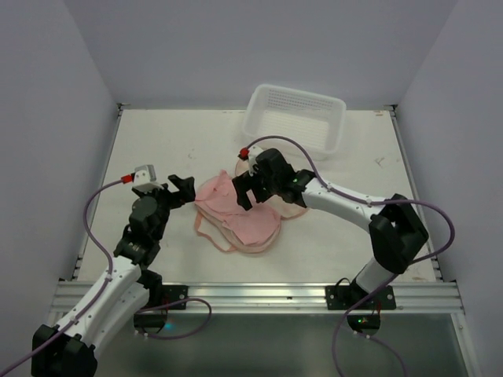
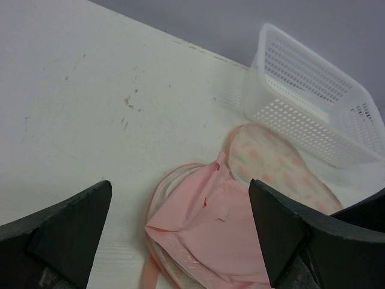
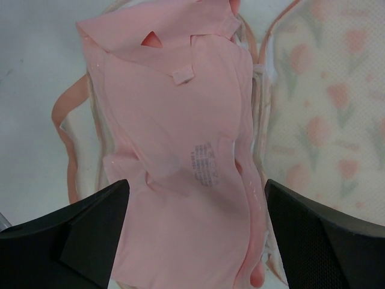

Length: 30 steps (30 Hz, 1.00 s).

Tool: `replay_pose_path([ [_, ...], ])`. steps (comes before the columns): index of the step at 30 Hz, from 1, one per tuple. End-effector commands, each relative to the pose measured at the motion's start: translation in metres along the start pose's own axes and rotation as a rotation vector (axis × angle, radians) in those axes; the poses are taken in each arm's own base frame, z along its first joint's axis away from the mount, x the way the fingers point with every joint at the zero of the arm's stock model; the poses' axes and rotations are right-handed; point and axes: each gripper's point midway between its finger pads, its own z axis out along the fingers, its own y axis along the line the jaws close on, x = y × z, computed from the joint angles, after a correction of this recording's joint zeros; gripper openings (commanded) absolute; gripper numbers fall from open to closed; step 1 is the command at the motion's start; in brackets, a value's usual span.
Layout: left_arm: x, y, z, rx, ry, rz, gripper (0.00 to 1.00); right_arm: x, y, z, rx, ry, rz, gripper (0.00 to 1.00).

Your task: Unzip the laundry bag and remove the bra

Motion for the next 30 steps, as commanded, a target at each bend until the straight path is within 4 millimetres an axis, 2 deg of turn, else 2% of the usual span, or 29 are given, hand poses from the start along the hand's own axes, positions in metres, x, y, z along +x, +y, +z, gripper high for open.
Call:
replay_pose_path([
  [1,-0.014,-0.001,0.0,0.002,-0.06,-0.005,1.0,-0.018,0.01,0.008,-0.066,-0.013,-0.098,0.96],
  [2,-0.014,0.0,0.0,-0.001,-0.064,-0.007,1.0,-0.011,0.01,0.014,-0.075,0.012,-0.104,0.96],
  [7,-0.018,-0.001,-0.004,0.008,-0.085,-0.019,1.0,-0.005,0.016,0.028,-0.126,0.041,-0.121,0.97],
  [13,-0.02,-0.001,-0.004,0.009,-0.09,-0.02,1.0,0.003,0.01,0.046,-0.097,0.082,-0.115,0.97],
  [23,-0.02,-0.003,-0.005,0.017,-0.089,-0.021,1.0,0.03,0.012,0.063,-0.109,0.175,-0.088,0.9],
  [26,-0.021,-0.003,-0.005,0.019,-0.092,-0.022,1.0,0.036,0.016,0.064,-0.127,0.192,-0.083,0.84],
  [28,-0.02,-0.003,-0.005,0.017,-0.089,-0.021,1.0,0.04,0.015,0.065,-0.124,0.201,-0.081,0.73],
  [29,-0.021,-0.002,-0.005,0.015,-0.092,-0.021,1.0,0.039,0.014,0.064,-0.119,0.199,-0.075,0.65],
  [30,-0.021,-0.003,-0.005,0.017,-0.091,-0.021,1.0,0.038,0.012,0.064,-0.099,0.195,-0.071,0.46],
])
